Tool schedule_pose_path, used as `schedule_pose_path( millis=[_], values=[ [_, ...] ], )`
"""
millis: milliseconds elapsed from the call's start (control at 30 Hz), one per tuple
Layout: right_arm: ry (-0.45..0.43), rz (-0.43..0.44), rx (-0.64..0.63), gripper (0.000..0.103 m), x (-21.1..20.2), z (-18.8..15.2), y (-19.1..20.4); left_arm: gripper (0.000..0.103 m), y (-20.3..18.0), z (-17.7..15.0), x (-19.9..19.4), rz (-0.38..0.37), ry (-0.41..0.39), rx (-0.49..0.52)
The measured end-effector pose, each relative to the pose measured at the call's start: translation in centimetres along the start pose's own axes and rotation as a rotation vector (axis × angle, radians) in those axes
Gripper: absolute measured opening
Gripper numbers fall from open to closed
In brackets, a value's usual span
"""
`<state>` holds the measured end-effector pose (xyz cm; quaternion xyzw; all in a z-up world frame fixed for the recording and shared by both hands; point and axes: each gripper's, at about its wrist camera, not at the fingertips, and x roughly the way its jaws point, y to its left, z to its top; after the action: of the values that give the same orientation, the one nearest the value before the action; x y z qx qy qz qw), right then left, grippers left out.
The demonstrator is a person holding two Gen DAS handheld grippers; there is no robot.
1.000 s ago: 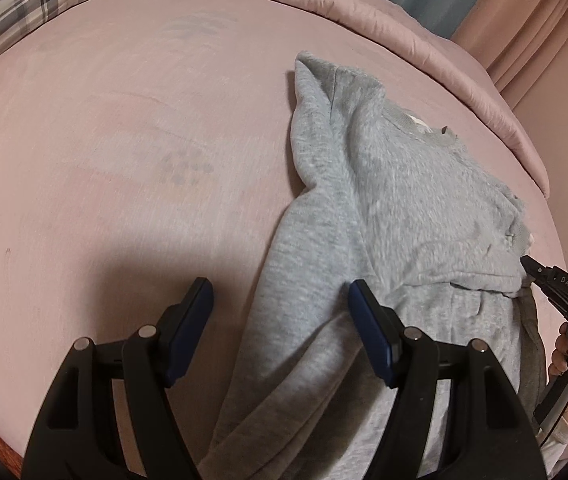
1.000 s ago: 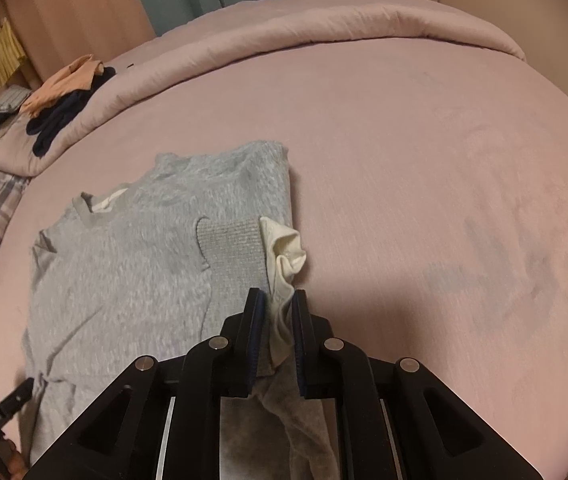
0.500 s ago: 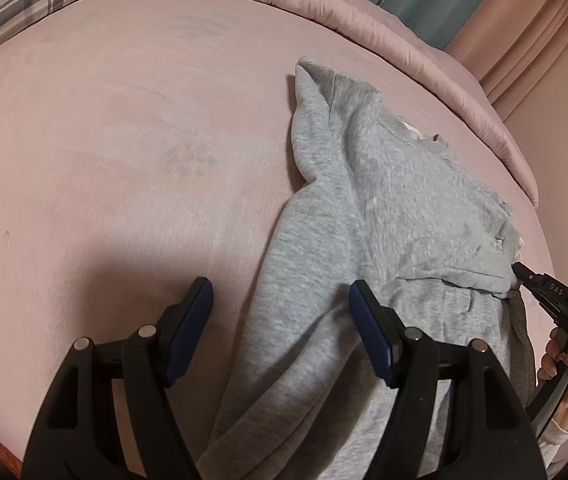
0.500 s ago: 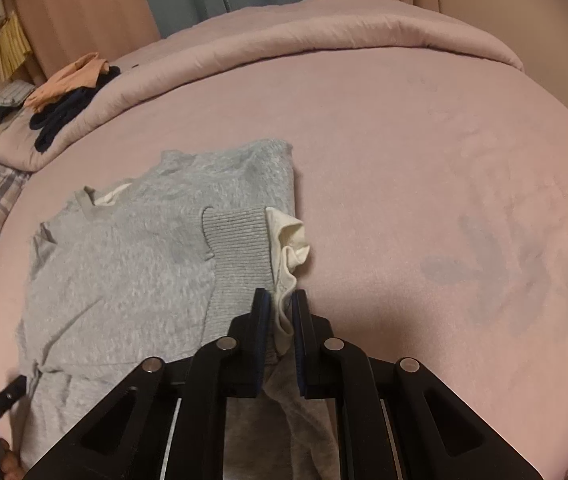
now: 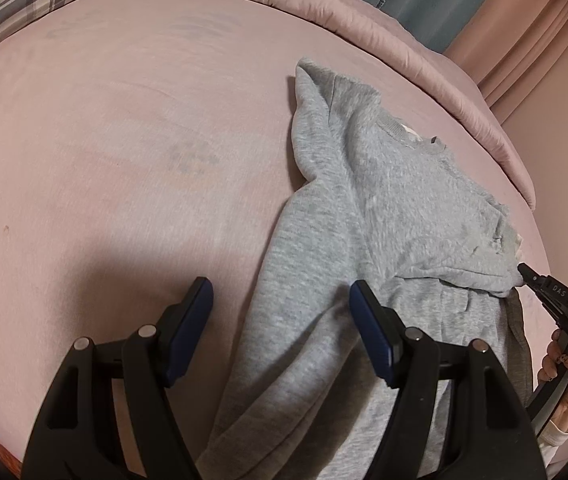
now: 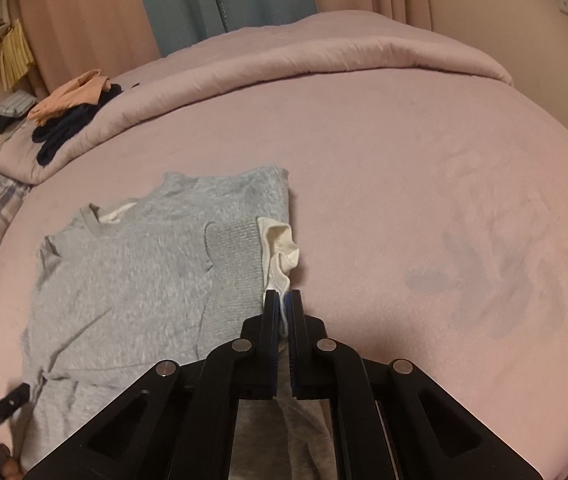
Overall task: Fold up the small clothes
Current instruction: 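Press the folded side flat and open the right gripper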
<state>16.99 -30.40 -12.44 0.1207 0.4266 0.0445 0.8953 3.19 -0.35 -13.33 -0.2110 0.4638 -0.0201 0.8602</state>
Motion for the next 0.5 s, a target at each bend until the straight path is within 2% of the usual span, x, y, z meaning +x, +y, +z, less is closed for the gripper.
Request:
schedule_pose_path(
  millis=[233, 500],
  values=[
    [0.083, 0.001, 0.024, 0.004, 2.2, -0.4, -0.7, 0.071, -0.1, 0.0, -0.1, -0.001, -0.001, 0.002],
    [0.096, 0.007, 0.027, 0.004, 2.2, -0.3, -1.1, 0.071, -0.1, 0.0, -0.2, 0.004, -0.004, 0.006]
  ],
)
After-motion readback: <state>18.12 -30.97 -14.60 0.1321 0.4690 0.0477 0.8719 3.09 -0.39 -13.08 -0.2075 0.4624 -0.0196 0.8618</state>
